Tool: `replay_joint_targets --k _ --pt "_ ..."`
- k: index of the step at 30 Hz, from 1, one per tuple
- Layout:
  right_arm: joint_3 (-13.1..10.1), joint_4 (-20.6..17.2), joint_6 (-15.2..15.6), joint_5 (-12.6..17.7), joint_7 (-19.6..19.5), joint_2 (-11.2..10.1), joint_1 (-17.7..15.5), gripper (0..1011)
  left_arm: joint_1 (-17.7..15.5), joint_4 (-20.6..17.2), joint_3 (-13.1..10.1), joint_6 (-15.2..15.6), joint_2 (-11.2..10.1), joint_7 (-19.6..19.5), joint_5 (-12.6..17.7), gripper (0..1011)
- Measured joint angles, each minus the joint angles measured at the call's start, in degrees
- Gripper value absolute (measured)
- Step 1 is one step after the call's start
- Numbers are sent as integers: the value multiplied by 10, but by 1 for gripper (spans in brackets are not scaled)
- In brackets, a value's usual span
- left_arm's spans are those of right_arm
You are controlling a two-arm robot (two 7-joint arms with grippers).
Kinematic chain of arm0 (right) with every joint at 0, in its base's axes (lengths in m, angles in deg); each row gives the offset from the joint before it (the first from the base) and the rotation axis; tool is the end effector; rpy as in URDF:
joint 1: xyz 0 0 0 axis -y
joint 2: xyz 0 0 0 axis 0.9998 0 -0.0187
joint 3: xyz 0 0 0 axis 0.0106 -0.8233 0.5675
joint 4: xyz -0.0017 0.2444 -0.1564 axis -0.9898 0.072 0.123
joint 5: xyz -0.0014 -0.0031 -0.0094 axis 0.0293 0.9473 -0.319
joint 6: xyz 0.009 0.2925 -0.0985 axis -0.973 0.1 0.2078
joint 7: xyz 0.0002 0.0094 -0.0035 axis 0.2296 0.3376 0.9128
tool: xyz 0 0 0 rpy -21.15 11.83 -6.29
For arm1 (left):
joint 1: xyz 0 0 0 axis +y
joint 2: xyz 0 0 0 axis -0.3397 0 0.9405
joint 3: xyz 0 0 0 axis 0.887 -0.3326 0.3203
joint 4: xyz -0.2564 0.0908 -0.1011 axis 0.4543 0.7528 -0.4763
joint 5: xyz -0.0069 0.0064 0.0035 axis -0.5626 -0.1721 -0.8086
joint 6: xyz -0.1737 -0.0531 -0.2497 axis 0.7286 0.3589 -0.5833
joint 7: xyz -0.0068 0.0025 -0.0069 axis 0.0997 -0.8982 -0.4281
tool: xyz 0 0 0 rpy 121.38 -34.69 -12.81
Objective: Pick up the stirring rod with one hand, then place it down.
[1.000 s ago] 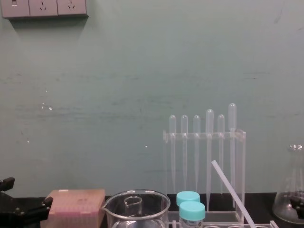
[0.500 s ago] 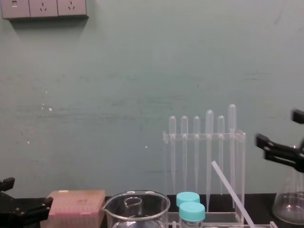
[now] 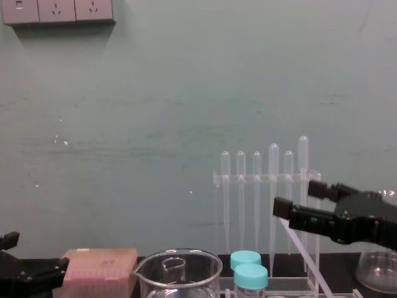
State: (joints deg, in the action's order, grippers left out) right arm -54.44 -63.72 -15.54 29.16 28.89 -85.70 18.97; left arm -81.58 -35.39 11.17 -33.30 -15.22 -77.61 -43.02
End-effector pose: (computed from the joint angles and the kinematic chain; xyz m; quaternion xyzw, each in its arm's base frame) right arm 0.3880 -0.0477 -0.2762 0.0398 -0.0537 -0.3664 0.9280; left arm 0.3580 0.0828 -0.3023 0.1416 -0.1324 0.5800 0.7912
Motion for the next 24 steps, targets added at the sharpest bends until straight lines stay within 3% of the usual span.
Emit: replay_joint_targets --k 9,16,24 --pt "-2 33 135 52 23 12 19 1003 0 0 0 0 0 0 0 1000" --pt "-5 44 164 50 26 19 26 1003 0 0 0 0 0 0 0 1000" --pt "-5 44 164 50 26 19 26 1003 0 0 0 0 0 0 0 1000"
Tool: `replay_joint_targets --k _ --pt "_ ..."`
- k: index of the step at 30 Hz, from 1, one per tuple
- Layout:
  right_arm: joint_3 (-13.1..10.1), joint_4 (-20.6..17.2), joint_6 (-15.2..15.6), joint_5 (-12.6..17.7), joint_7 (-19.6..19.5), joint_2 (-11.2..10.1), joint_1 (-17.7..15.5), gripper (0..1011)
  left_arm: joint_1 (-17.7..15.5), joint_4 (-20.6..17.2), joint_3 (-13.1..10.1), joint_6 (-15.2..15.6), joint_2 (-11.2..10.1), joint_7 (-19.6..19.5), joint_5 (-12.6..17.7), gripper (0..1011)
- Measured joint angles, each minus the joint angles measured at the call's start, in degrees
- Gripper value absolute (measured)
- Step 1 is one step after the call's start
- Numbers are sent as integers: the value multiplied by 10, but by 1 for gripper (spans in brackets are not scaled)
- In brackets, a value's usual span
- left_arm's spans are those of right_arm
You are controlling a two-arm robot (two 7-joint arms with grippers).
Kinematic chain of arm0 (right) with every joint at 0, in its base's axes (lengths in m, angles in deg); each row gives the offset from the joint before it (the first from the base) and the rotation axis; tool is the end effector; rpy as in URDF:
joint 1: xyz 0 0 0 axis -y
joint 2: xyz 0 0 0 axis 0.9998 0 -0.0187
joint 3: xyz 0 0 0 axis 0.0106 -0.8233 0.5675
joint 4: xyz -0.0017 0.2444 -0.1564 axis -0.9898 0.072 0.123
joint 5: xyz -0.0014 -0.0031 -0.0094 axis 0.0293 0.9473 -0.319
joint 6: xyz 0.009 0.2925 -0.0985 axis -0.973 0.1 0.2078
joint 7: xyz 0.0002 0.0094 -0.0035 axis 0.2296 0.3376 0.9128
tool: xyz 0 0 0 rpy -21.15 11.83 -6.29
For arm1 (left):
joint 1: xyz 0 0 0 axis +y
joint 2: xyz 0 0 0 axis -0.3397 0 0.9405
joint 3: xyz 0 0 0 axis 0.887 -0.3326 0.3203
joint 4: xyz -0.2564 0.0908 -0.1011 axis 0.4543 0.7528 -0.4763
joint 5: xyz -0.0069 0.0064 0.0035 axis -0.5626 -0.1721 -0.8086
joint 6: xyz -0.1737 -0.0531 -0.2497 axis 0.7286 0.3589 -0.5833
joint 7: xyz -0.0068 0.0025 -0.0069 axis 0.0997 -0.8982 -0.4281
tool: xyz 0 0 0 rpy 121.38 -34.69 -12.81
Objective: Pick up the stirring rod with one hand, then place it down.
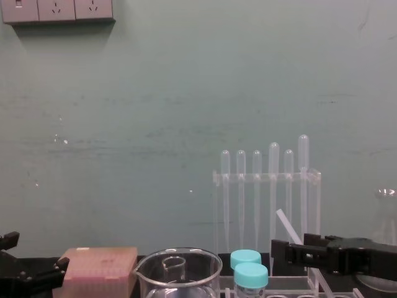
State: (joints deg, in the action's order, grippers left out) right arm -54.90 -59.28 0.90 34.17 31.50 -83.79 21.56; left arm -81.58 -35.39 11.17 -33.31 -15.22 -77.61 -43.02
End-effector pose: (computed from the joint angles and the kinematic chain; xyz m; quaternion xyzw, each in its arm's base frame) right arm 0.4033 -0.0507 -0.2815 -0.0122 0.0915 -0.3640 0.9268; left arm 0.3580 0.0828 -0.3023 0.1415 -0.1325 0.5800 0.7912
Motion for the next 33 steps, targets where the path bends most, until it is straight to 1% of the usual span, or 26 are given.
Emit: replay_joint_targets --k 7,9,11,14,15,16,17,19,21,23,24,25,27,28,31,32,33 --pt "0 0 -1 1 1 0 0 1003 0 0 0 0 0 0 0 1000" --pt "0 0 -1 1 1 0 0 984 0 0 0 0 0 0 0 1000" --pt "1 0 -1 1 1 0 0 935 0 0 0 0 0 0 0 1000" --pt "1 0 -1 1 1 -1 0 893 0 0 0 0 0 0 0 1000" --pt "1 0 -1 1 1 -1 0 842 0 0 0 0 0 0 0 1000" --pt "1 0 -2 1 1 -1 0 825 0 0 0 0 0 0 0 1000" --pt "1 0 -2 1 1 -1 0 771 0 0 0 0 0 0 0 1000" --pt "1 -1 -2 1 1 -1 0 735 0 0 0 0 0 0 0 1000" --pt "1 -1 -2 1 1 -1 0 656 0 0 0 0 0 0 0 1000" --pt "1 -1 -2 1 1 -1 0 626 0 0 0 0 0 0 0 1000" --pt "1 -1 -2 1 1 -1 0 595 0 0 0 0 0 0 0 1000" --pt "1 -1 -2 1 1 -1 0 538 0 0 0 0 0 0 0 1000" --pt "1 -1 -2 1 1 -1 0 492 0 0 0 0 0 0 0 1000" --pt "1 -1 -2 1 1 -1 0 433 0 0 0 0 0 0 0 1000" --pt "1 -1 -3 2 1 -1 0 372 0 0 0 0 0 0 0 1000" --pt "1 -1 -3 2 1 -1 0 311 0 0 0 0 0 0 0 1000" --pt "1 -1 -3 2 1 -1 0 288 0 0 0 0 0 0 0 1000"
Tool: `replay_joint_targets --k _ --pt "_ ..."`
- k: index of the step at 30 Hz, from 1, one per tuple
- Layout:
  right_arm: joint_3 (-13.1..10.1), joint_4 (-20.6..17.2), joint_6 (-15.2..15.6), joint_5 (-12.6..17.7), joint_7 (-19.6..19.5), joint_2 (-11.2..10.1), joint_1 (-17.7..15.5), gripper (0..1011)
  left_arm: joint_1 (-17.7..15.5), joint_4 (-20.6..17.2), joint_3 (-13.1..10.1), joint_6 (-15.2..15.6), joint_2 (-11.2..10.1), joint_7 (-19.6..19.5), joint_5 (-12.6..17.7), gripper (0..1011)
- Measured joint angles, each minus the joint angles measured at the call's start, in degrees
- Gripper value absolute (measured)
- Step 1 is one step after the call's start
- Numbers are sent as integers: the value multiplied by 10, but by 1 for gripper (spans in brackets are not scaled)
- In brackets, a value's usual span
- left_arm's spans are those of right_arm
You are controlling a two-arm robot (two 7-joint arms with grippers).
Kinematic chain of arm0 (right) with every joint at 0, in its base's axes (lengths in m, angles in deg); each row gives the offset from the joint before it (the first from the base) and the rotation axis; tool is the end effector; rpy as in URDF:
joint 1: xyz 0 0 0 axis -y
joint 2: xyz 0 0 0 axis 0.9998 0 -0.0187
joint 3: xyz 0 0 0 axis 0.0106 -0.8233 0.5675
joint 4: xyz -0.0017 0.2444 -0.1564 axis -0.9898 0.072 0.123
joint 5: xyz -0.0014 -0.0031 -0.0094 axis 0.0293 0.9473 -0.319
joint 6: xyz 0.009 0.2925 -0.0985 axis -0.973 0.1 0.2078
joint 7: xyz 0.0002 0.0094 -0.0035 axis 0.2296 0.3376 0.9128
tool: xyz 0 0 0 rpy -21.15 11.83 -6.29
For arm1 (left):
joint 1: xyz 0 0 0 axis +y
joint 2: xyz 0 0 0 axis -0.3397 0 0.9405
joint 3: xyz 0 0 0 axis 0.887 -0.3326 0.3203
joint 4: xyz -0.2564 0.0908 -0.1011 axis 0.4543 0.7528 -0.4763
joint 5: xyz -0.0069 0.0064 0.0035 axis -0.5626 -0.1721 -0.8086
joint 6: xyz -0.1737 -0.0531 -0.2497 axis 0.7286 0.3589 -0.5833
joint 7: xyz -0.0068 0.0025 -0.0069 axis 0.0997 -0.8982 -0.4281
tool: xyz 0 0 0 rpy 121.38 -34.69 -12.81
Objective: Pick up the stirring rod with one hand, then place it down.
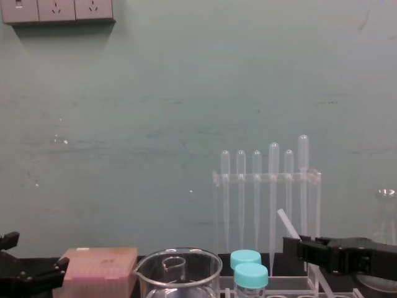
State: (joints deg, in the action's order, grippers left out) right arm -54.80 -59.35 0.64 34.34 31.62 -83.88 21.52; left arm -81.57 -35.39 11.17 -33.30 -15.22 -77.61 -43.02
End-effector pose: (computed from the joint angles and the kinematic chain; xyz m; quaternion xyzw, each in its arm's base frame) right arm 0.4029 -0.0507 -0.2816 -0.0105 0.0906 -0.3625 0.9275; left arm 0.3580 0.0828 -0.3023 0.1416 -0.1324 0.5800 0.7912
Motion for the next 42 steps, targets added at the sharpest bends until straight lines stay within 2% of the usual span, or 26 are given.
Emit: replay_joint_targets --k 7,13,17,19,20,23,26,27,30,31,33,37,42 --pt "0 0 0 0 0 0 0 78 0 0 0 0 0 0 0 1000" --pt "-3 -2 -3 -2 -1 0 -2 67 0 0 0 0 0 0 0 1000" --pt "-15 -5 -27 -5 0 5 -7 67 0 0 0 0 0 0 0 1000" --pt "-29 -10 -60 -9 1 12 -12 67 0 0 0 0 0 0 0 1000" --pt "-29 -10 -60 -9 1 12 -12 67 0 0 0 0 0 0 0 1000" --pt "-44 -16 -119 -23 5 21 -16 67 0 0 0 0 0 0 0 1000" --pt "-53 -16 -152 -29 9 29 -15 67 0 0 0 0 0 0 0 1000" --pt "-60 -14 -172 -30 15 35 -13 67 0 0 0 0 0 0 0 1000" --pt "-76 -5 -211 -22 30 49 -7 67 0 0 0 0 0 0 0 1000" --pt "-76 -5 -211 -22 30 49 -7 67 0 0 0 0 0 0 0 1000" --pt "-90 7 -245 -10 48 60 -3 67 0 0 0 0 0 0 0 1000" --pt "-102 20 -272 -4 66 67 -3 67 0 0 0 0 0 0 0 1000" --pt "-106 28 -277 -14 71 65 -11 67 0 0 0 0 0 0 0 1000"
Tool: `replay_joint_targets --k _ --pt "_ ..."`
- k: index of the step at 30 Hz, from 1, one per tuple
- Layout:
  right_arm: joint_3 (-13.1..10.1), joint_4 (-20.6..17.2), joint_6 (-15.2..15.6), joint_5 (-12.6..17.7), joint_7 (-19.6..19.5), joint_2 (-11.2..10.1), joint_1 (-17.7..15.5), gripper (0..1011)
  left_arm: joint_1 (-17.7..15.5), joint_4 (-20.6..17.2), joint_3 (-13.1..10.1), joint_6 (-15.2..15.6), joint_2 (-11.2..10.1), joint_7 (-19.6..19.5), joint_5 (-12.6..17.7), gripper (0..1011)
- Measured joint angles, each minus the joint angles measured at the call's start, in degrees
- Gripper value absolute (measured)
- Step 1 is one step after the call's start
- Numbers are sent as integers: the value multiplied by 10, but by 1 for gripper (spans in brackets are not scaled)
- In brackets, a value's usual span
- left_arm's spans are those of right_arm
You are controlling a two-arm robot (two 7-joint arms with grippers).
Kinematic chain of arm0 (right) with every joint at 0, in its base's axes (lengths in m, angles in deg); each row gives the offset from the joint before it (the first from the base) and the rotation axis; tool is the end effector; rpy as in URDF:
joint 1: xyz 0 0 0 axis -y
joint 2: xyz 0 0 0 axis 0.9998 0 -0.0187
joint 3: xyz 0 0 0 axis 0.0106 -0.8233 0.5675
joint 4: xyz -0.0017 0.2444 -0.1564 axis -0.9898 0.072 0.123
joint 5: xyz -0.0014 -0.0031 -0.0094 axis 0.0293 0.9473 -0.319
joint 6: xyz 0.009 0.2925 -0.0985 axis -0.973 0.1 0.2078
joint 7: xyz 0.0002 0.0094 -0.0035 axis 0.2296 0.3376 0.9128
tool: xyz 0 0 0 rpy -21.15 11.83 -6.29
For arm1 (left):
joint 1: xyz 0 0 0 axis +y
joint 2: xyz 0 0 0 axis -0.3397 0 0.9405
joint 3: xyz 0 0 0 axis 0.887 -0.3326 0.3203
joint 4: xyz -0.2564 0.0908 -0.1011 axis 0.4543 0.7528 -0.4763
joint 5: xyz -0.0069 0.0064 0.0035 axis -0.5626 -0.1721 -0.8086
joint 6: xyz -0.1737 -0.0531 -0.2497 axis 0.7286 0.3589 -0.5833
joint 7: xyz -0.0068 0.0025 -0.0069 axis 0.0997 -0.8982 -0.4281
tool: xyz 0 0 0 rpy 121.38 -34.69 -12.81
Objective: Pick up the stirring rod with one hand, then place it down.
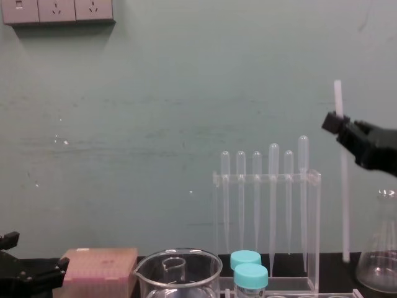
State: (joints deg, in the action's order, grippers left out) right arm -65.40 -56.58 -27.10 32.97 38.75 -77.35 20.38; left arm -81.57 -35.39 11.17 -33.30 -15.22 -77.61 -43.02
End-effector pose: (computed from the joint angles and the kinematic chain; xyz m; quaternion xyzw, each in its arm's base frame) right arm 0.4125 -0.0622 -0.2753 0.1843 -0.1091 -0.3817 0.8991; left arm 0.3580 0.0828 -0.3023 0.1416 -0.1324 0.5800 0.7912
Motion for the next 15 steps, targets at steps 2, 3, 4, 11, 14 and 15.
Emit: replay_joint_targets --k 2,3,4,11,14,15 --pt "0 1 0 -15 -4 -3 -6 67 0 0 0 0 0 0 0 1000" --pt "0 1 0 -21 -8 -4 -8 67 0 0 0 0 0 0 0 1000" --pt "1 1 1 -27 -11 -5 -10 67 0 0 0 0 0 0 0 1000" --pt "1 2 2 -30 -13 -5 -10 67 0 0 0 0 0 0 0 1000" --pt "1 2 2 -27 -13 -5 -10 67 0 0 0 0 0 0 0 1000" --pt "2 2 3 -27 -13 -5 -10 67 0 0 0 0 0 0 0 1000"
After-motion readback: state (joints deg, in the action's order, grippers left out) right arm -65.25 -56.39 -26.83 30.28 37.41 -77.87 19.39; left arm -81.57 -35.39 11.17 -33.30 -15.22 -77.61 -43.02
